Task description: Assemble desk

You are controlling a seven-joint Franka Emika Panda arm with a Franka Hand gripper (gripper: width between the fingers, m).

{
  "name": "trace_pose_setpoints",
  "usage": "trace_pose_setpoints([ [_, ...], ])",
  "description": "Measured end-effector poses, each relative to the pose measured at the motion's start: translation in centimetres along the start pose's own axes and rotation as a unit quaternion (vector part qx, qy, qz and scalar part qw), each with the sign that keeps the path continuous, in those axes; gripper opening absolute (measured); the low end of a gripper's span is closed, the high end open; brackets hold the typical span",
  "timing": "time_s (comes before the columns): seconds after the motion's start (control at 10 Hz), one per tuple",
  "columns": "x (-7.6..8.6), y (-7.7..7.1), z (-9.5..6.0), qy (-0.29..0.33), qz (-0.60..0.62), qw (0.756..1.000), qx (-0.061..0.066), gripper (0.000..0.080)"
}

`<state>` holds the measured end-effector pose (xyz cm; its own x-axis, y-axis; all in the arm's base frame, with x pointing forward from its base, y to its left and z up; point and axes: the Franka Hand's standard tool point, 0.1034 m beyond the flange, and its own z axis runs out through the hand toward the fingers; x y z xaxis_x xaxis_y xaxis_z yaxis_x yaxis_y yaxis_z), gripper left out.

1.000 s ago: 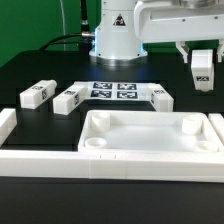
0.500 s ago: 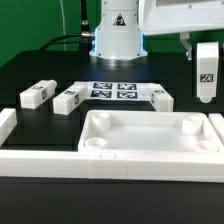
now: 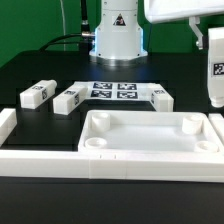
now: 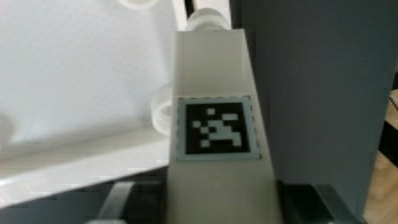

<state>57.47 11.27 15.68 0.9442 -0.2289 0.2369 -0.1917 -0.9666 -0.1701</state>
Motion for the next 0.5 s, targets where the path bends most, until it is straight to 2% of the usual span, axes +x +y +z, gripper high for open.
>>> trace_pose_setpoints([
  [0.2,0.1,0.1,0.1,0.0,-0.002,1.0,0.0,0.0288],
  [0.3,0.6,0.8,0.3,0.003,-0.025,1.0,-0.004,0.0288],
  [0.5,2.9,1.9,-0.4,0.006,-0.033,0.999,-0.009,0.0288],
])
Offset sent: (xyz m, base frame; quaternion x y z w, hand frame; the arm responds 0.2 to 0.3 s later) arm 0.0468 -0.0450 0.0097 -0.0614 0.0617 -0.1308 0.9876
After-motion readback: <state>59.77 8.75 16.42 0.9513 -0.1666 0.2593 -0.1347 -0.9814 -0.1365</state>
